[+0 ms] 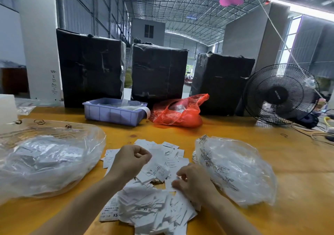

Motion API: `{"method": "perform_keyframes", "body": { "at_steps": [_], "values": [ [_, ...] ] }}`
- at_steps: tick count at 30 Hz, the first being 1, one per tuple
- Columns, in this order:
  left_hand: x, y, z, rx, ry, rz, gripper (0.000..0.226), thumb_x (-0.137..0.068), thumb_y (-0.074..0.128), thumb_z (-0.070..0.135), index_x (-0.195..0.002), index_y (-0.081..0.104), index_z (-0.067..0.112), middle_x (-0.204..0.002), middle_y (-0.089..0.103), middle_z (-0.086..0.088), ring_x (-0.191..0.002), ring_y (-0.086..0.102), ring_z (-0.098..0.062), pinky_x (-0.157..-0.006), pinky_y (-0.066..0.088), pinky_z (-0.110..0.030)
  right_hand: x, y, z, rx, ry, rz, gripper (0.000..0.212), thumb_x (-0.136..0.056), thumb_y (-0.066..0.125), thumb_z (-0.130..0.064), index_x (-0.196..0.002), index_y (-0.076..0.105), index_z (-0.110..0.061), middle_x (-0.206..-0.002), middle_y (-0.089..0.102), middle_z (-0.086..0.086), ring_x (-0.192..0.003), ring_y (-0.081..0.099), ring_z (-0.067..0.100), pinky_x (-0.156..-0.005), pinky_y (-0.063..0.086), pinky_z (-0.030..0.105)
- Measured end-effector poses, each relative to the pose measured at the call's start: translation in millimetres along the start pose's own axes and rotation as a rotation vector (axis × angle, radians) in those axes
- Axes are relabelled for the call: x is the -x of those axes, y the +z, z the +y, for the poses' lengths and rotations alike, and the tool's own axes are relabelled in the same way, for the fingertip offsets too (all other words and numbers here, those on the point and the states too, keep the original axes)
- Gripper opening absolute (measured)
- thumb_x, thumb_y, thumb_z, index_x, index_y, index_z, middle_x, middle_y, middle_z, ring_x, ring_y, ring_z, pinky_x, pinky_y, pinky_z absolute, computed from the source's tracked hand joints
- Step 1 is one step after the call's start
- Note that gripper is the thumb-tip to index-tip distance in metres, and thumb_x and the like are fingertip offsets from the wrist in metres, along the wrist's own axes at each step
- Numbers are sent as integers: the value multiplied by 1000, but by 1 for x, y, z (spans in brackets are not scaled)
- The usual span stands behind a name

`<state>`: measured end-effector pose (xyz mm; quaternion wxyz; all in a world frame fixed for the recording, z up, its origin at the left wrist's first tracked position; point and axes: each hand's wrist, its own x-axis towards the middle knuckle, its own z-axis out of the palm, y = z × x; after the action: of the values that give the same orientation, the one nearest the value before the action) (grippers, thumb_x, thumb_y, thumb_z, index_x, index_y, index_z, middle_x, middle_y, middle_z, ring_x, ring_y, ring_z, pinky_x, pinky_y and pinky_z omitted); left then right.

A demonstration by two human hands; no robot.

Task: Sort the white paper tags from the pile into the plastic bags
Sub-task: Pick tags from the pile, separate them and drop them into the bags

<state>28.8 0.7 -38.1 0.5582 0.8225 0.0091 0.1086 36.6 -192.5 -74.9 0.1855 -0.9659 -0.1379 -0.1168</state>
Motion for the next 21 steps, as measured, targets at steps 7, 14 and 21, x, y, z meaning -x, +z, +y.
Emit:
{"method": "perform_keyframes", "body": {
  "at_steps": [7,14,21],
  "values": [
    [-4,-5,-1,63,-36,27,13,-85,69,11,-79,64,1,-78,70,-13,-63,71,-20,-67,59,-35,-3,3,-12,-74,-25,131,41,-90,56,-45,-119,61,-16,-111,61,1,-106,50,15,-90,41,25],
    [-5,-10,-2,-25,20,77,13,-77,70,0,-73,66,12,-62,66,-4,-58,63,-15,-59,48,-25,-28,8,-37,-63,54,-54,54,-75,74,-44,-118,61,-15,-115,63,4,-108,55,22,-90,46,33],
    [-3,-12,0,112,-41,28,25,-65,80,-7,-81,65,6,-69,72,-6,-70,68,-19,-64,51,-25,-21,9,-29,-394,174,89,13,-77,71,-16,-74,59,-12,-77,62,9,-74,58,25,-59,37,27]
  ]
}}
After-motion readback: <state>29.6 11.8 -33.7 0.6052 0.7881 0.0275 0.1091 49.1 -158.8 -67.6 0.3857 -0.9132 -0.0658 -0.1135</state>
